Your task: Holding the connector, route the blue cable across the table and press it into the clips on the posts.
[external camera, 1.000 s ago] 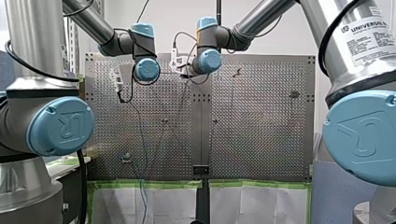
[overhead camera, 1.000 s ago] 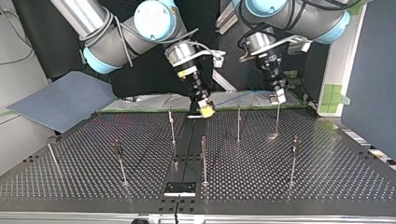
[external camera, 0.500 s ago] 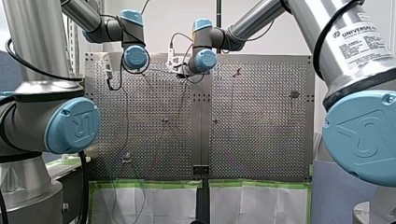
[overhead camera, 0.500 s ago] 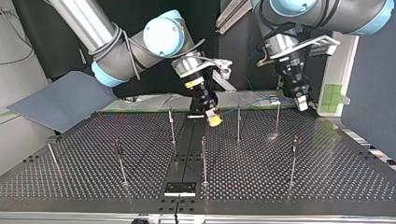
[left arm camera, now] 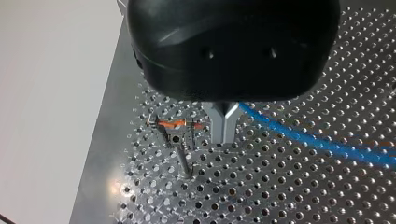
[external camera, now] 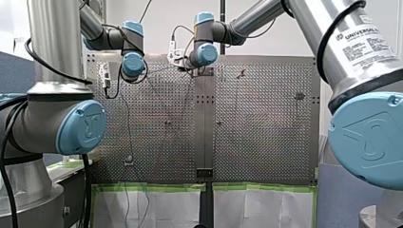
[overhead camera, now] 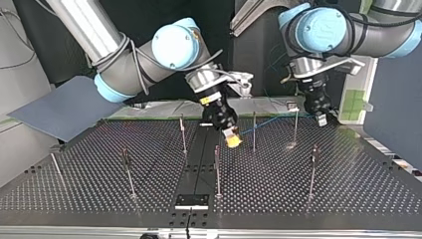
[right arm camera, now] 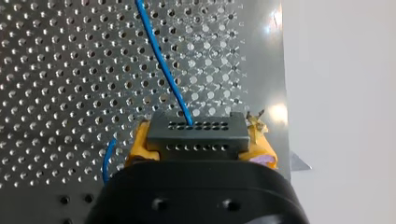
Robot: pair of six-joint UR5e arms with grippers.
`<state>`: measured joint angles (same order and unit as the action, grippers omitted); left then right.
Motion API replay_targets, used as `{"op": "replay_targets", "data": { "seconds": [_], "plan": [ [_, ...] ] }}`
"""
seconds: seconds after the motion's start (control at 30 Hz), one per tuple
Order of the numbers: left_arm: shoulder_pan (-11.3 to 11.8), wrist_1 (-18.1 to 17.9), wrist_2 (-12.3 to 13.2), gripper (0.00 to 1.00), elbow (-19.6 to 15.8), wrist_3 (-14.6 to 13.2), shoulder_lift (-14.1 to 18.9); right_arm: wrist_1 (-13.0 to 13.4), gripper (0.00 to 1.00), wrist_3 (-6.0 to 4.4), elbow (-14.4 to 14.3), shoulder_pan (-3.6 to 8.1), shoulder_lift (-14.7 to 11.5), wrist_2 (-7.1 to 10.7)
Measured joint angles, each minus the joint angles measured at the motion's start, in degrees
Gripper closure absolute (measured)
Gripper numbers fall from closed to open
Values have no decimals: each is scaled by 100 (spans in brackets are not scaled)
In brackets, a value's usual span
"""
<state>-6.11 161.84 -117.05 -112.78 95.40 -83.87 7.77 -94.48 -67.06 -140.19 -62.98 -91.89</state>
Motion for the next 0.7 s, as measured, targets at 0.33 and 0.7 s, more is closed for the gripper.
{"op": "replay_targets", "data": {
  "seconds": [0.33,0.7],
  "plan": [
    [127,61,458,100,366,111,-269,-108,100,-52,549,-124,424,30],
    [469,100,953,100,485,204,-275,-190,100,-174,1080,-173,573,30]
  ]
}}
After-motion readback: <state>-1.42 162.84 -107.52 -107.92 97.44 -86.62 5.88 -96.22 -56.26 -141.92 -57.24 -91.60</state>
